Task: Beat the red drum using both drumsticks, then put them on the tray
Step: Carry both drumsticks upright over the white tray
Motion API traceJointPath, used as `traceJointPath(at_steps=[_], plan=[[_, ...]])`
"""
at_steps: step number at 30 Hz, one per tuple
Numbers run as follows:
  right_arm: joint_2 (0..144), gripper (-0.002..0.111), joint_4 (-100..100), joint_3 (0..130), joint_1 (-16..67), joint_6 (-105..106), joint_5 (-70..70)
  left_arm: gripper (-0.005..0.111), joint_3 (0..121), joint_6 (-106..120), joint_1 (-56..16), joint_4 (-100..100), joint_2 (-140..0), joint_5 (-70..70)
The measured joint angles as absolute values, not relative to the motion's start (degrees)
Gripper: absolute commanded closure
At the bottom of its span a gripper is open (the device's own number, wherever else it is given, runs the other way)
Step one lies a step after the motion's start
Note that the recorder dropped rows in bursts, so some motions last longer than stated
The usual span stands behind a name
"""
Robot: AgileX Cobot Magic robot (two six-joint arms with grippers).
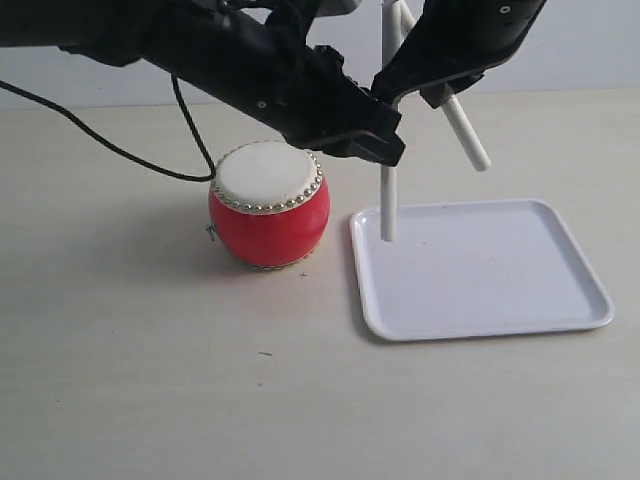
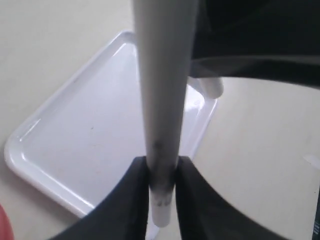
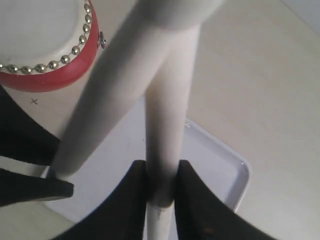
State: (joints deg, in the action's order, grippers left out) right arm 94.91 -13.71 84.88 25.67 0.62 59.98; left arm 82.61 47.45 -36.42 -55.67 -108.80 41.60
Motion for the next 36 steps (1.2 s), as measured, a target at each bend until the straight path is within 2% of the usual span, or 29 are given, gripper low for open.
traceJointPath(at_steps=[8, 16, 23, 36], plan=[[97.67, 0.108, -11.00, 84.59, 21.54, 0.66, 60.09, 0.107, 82.61, 60.67, -36.63, -72.42, -112.93, 40.20], [100.65, 0.108, -7.22, 78.49, 17.85, 2.81, 54.40, 0.107, 82.61, 63.47, -37.12, -81.96, -117.24, 38.54], [103.36, 0.108, -6.70, 74.99, 17.75, 4.47, 49.53, 0.107, 82.61, 64.06, -37.12, -89.68, -121.78, 38.45], [109.36, 0.108, -6.18, 74.99, 17.54, 5.86, 49.25, 0.107, 82.17, 61.32, -37.12, -95.18, -127.98, 41.41]])
